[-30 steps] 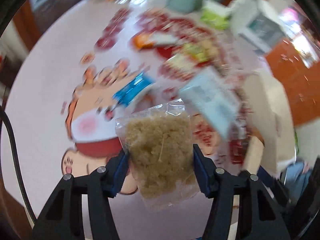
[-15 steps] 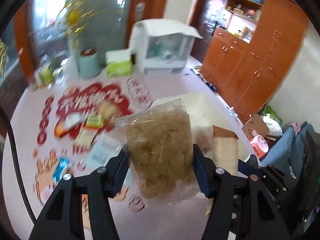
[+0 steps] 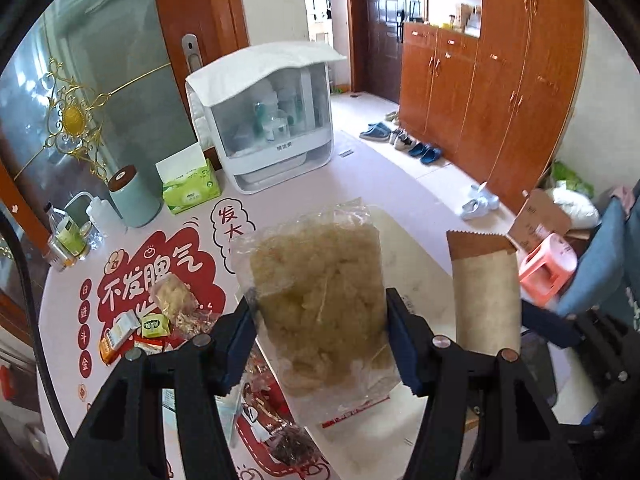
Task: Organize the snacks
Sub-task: 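Carry both snacks over the white tray and release them inside, then move both tools back toward the remaining snacks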
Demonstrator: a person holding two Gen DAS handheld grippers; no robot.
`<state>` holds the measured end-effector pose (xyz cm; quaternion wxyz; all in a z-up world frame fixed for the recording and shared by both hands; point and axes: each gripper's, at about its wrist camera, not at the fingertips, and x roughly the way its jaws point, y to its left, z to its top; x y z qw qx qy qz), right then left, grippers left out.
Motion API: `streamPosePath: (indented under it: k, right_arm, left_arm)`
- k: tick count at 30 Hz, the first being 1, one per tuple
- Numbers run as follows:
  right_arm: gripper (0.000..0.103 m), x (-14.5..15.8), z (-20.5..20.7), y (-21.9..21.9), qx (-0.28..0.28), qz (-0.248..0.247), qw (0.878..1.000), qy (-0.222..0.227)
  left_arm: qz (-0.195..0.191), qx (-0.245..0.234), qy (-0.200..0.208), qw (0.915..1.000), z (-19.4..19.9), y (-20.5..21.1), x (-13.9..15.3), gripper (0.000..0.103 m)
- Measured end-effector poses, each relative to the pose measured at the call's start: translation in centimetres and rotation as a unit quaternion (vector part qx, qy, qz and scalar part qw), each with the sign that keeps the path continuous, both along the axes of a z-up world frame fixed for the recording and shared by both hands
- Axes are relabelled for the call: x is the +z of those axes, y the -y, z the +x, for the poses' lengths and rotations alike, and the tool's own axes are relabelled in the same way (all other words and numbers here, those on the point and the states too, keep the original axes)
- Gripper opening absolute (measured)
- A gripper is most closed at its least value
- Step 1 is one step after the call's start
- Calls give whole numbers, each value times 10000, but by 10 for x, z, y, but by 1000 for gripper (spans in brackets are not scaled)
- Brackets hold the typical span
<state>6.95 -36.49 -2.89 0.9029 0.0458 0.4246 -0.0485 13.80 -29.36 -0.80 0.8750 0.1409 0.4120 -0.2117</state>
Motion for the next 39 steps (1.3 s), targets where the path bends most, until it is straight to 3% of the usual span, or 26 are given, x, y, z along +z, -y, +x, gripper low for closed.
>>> streamPosePath:
  k: [3, 4, 6, 16, 24, 33, 39]
  right_arm:
    - [63, -5, 0, 2, 79, -205, 9995, 232]
    - [71, -8, 1, 2, 67, -299, 9993, 222]
    - [77, -15, 2, 2, 81, -296, 9994, 156]
    - [77, -38, 4, 2, 194, 132, 9993, -285]
    - [77, -40, -8, -14, 372, 78, 9986, -371]
    - [77, -19, -24, -44, 489, 19, 9988, -87]
    - [77, 12, -27, -79, 521, 101, 9976, 438]
  left_arm:
    - [240, -48, 154, 9996, 2, 4, -9, 94]
    - [311, -39, 262, 9992, 2, 2, -11, 94]
    - [362, -13, 324, 9988, 2, 0, -13, 95]
    - [-52, 426, -23, 9991, -5, -43, -30, 95]
    - [-247, 777, -62, 9967, -34, -91, -33, 95]
    - [-453, 1263, 34, 9910, -66, -164, -22, 95]
    - [-439, 1524, 207, 9871, -74, -231, -2, 95]
